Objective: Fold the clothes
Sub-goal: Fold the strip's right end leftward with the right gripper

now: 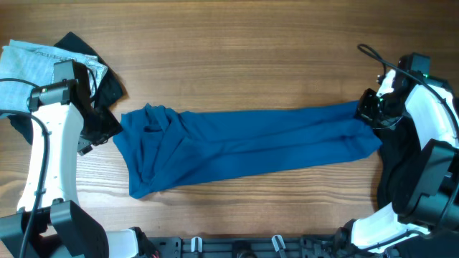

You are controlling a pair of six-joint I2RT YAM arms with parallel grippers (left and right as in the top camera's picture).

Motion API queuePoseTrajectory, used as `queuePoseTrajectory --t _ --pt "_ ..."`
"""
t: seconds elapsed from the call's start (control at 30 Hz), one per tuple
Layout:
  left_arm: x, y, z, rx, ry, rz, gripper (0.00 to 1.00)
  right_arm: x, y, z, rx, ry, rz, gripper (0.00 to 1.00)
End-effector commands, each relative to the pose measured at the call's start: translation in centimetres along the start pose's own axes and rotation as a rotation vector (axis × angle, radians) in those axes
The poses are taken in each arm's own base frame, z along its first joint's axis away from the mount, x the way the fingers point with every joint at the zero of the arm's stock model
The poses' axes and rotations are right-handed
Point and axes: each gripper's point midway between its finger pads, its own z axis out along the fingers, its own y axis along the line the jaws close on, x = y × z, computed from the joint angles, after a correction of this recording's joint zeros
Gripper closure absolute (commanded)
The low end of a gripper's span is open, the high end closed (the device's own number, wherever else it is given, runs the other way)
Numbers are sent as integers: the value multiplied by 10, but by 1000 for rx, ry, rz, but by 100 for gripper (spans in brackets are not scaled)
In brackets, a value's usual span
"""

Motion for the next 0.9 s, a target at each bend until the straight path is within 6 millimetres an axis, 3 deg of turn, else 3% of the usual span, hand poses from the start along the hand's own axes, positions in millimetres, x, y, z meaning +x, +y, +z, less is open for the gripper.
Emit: queuePoseTrajectory --t 0.0,0.17,0.3,0.43,0.6,0.63,0.67,0.7,0.77,0.87 --pt "-6 -3 -10 35 -31 -10 36 8 42 -16 -127 0 -124 96" --pt "-6 -3 -10 35 -31 -10 36 49 88 -22 -137 90 -169 96" --pt "-6 -3 -10 35 -31 -10 37 90 138 -12 -132 167 -230 96" --pt "-6 -3 -10 35 -33 -10 36 113 184 6 -146 181 -210 91" --pt "-6 -3 -10 35 -33 20 36 133 209 27 -142 211 -210 92" --pt "-6 -3 -10 35 -33 20 37 134 212 29 -144 211 -221 88" --pt "-6 -3 -10 35 -33 20 36 135 216 31 -152 209 -229 69" --pt "-6 -3 -10 35 -33 20 36 135 221 31 -175 208 -233 60" --pt "-6 -3 -10 35 -33 19 36 141 251 22 -352 228 -354 60" --pt "-6 -3 -10 35 -33 20 36 141 268 13 -455 230 -395 62"
